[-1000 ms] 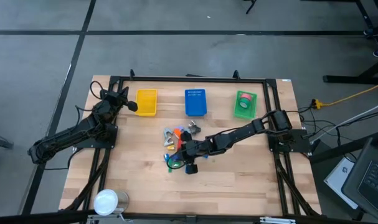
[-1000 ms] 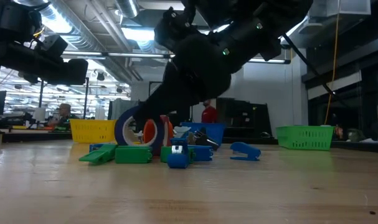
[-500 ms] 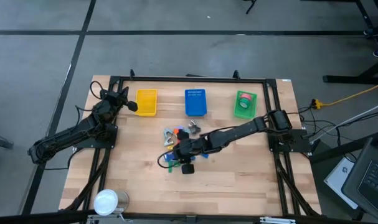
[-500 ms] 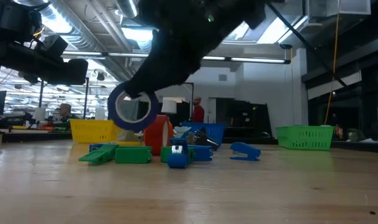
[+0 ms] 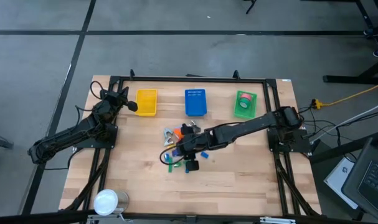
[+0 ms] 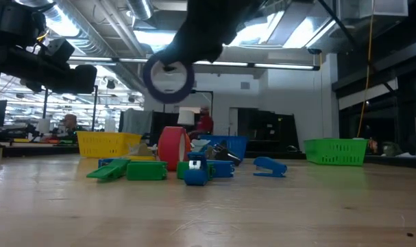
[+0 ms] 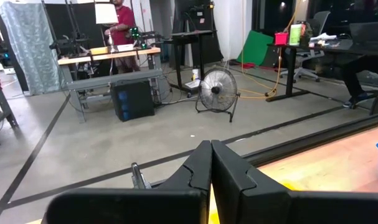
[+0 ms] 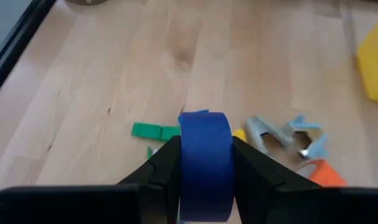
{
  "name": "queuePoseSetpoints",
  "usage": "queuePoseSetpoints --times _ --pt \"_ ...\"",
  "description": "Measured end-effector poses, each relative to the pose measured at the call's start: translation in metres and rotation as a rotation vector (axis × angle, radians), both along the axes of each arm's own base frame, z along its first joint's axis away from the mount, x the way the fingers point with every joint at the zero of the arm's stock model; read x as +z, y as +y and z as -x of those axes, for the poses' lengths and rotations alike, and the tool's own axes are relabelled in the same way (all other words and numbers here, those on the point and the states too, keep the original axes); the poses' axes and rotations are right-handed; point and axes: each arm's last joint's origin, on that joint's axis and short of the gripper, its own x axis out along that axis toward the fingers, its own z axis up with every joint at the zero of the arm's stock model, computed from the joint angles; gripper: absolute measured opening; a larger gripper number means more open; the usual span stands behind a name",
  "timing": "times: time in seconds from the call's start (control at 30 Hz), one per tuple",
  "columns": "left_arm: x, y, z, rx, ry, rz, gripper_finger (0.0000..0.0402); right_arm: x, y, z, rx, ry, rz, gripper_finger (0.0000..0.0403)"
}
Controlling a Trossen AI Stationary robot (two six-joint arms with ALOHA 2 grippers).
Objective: Pick and place Stapler, Stapler remover, tape
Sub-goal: Put the blue tape into the green basket
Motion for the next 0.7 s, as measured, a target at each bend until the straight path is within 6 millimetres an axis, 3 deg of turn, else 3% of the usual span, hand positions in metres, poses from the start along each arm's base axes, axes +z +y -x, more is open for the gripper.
queuePoseSetpoints --times 0.3,0.5,0.7 --pt "0.000 0.000 0.000 0.000 0.000 0.000 0.0001 0.025 -0.009 0.024 -0.030 0.017 0.100 0.0108" --pt "0.000 0.000 0.000 0.000 0.000 0.000 0.0001 0.020 -0.022 0.048 -0.074 0.025 0.129 0.0108" --pt "0.000 0.000 0.000 0.001 0.000 0.000 0.0001 0.016 -0.042 0.085 -0.123 -0.026 0.114 0.0108"
